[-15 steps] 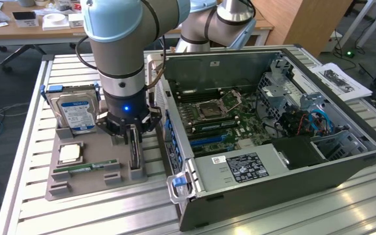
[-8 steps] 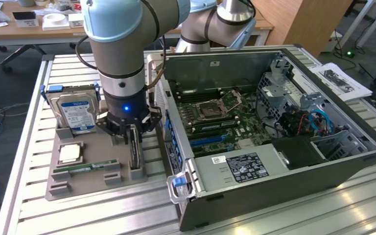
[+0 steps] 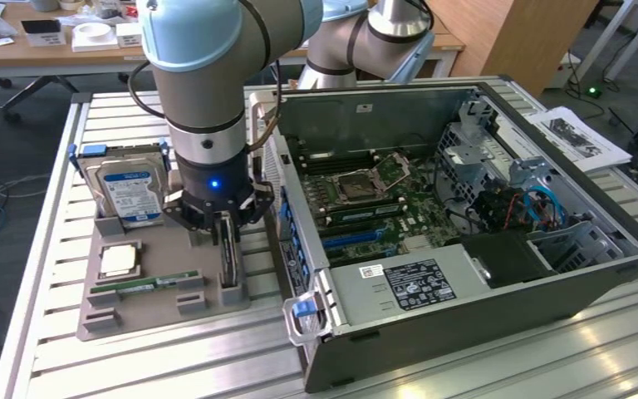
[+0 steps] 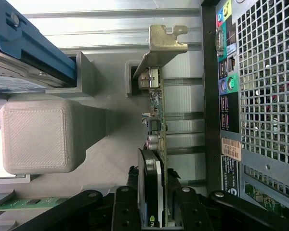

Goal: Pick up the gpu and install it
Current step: 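Pick up the gpu and move the gpu toward the slot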

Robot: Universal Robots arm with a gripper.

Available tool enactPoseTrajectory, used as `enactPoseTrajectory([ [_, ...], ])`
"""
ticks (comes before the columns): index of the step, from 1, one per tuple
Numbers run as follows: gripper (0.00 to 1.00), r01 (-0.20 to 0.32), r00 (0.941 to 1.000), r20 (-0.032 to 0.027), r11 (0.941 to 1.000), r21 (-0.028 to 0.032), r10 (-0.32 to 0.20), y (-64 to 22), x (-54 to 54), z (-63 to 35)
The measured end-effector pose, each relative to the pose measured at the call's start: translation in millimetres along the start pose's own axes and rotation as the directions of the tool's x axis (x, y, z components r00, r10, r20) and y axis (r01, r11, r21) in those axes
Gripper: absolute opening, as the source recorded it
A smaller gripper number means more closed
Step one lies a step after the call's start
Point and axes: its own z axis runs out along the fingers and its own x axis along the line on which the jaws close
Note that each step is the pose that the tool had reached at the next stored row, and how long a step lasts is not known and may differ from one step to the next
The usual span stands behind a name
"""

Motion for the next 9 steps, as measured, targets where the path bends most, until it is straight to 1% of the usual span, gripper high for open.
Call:
enactPoseTrajectory([
  [1, 0.37, 0.000, 1.0000, 0.0000, 1.0000, 0.0000, 0.000, 0.0, 0.0, 0.0],
  [2, 0.31, 0.000, 1.0000, 0.0000, 1.0000, 0.0000, 0.000, 0.0, 0.0, 0.0],
  [9, 0.31, 0.000, 1.0000, 0.0000, 1.0000, 0.0000, 0.000, 0.0, 0.0, 0.0],
])
